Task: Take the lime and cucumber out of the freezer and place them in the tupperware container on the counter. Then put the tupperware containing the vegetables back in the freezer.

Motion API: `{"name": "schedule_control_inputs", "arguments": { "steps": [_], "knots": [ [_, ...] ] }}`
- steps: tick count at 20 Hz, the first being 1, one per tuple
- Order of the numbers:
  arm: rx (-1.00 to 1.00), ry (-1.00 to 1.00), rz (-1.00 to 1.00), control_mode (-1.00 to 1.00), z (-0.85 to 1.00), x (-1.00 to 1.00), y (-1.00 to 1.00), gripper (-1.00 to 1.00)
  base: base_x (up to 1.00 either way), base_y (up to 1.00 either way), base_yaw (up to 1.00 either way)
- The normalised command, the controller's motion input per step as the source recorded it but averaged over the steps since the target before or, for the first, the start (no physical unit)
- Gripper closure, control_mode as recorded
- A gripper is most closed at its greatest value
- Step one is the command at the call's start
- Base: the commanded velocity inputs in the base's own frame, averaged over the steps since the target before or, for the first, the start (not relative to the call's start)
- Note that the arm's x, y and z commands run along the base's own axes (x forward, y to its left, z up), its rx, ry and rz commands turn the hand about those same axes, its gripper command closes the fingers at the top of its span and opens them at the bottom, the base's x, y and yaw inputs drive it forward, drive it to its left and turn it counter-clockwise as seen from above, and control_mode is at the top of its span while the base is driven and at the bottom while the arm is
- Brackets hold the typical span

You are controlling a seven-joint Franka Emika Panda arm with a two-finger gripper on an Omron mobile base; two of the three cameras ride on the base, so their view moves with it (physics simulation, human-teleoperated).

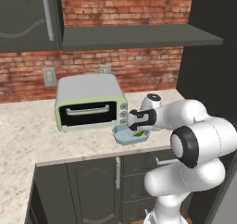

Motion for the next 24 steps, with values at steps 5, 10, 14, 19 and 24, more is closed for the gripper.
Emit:
{"name": "schedule_control_inputs", "arguments": {
  "steps": [5,10,14,19,24],
  "knots": [
    [0.00,0.00,0.00,-1.00,0.00,0.00,0.00,-1.00,0.00,0.00,0.00],
    [0.00,-0.01,0.00,-1.00,0.00,0.00,0.00,-1.00,0.00,0.00,0.00],
    [0.01,-0.02,0.00,-1.00,0.29,-0.09,0.00,-1.00,0.00,0.00,0.00],
    [0.01,-0.01,0.00,-1.00,0.79,-0.56,-0.04,-1.00,0.00,0.00,0.00],
    [0.02,-0.04,-0.02,-1.00,0.85,-0.84,-0.10,-1.00,0.00,0.00,0.00]
  ]
}}
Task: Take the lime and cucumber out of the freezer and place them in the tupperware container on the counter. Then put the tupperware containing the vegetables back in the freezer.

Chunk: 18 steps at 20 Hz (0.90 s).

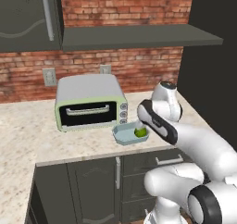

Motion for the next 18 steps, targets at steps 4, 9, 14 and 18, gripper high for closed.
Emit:
{"name": "schedule_control_inputs", "arguments": {
  "steps": [4,9,14,18],
  "knots": [
    [0.03,-0.09,-0.01,-1.00,1.00,-1.00,-0.21,-1.00,0.00,0.00,0.00],
    [0.03,-0.10,-0.05,-1.00,1.00,-1.00,-0.09,-1.00,0.00,0.00,0.00],
    [0.04,-0.06,-0.09,-1.00,1.00,-0.92,0.00,-1.00,0.00,0.00,0.00],
    [0.05,0.00,-0.14,-1.00,1.00,-0.82,-0.08,-1.00,0.00,0.00,0.00]
  ]
}}
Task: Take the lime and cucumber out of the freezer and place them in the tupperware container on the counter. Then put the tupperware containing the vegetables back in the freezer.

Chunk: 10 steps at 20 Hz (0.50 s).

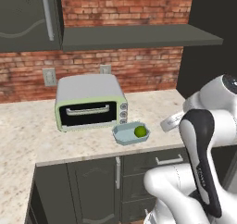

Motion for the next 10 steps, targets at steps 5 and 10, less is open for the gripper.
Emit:
{"name": "schedule_control_inputs", "arguments": {
  "steps": [5,10],
  "knots": [
    [0.04,0.04,-0.14,-1.00,0.93,-0.59,-0.15,-1.00,0.00,0.00,0.00],
    [0.01,-0.03,-0.03,-1.00,0.21,-0.49,-0.03,-1.00,0.00,0.00,0.00]
  ]
}}
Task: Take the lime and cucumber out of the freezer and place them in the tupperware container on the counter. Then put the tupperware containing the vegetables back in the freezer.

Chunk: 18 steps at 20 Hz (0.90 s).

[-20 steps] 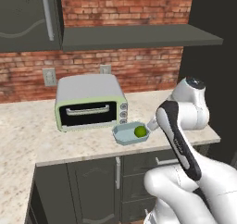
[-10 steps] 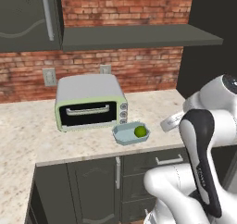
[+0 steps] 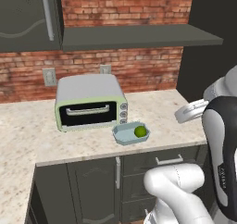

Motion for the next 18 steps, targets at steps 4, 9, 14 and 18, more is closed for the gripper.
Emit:
{"name": "schedule_control_inputs", "arguments": {
  "steps": [4,9,14,18],
  "knots": [
    [0.00,0.00,0.00,-1.00,0.00,-0.19,0.00,-1.00,0.00,0.00,0.00],
    [0.00,0.00,0.00,-1.00,0.00,0.00,0.00,-1.00,0.00,0.00,0.00],
    [0.00,0.00,0.00,-1.00,-0.02,0.00,0.00,-1.00,0.00,0.00,0.00],
    [0.00,0.00,-0.01,1.00,-0.02,-0.16,-0.02,-1.00,-0.47,-0.14,-0.05]
  ]
}}
